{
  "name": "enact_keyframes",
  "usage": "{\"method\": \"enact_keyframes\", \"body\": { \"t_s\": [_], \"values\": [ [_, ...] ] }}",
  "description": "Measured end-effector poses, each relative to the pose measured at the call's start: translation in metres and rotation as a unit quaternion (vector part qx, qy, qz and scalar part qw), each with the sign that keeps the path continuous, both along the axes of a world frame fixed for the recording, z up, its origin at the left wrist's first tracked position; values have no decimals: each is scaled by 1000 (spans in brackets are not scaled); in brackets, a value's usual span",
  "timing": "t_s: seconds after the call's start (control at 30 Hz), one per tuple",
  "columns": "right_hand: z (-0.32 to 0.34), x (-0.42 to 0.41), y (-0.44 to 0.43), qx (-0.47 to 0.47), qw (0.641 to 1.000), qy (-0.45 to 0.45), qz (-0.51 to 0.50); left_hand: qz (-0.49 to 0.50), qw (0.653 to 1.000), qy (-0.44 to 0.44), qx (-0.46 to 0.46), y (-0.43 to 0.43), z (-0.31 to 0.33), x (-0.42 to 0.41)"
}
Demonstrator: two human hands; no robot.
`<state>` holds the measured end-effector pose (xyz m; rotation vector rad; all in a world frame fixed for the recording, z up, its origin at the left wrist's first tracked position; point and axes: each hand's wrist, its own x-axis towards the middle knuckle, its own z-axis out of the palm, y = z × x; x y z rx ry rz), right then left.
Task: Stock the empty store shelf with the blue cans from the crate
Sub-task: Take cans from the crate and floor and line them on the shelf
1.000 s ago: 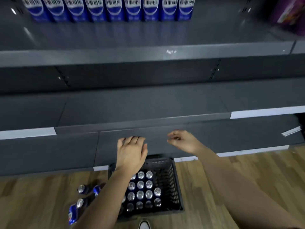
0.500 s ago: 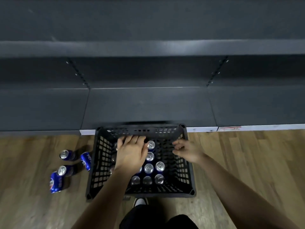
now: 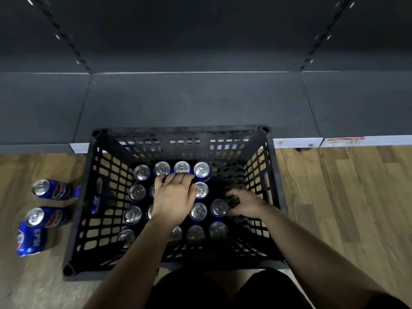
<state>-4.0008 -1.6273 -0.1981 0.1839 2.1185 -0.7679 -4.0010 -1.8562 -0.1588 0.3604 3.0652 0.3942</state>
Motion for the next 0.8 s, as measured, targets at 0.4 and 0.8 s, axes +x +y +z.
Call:
{"method": "enact_keyframes", "body": {
  "t_s": [0.4,0.8],
  "values": [
    [-51,13,-29,27,999,-25,-3,3,1000,13,11,-8,-33,8],
    [-56,11,-33,-49,995,31,-80,5,1000,28,5,-17,-35,9]
  ]
}}
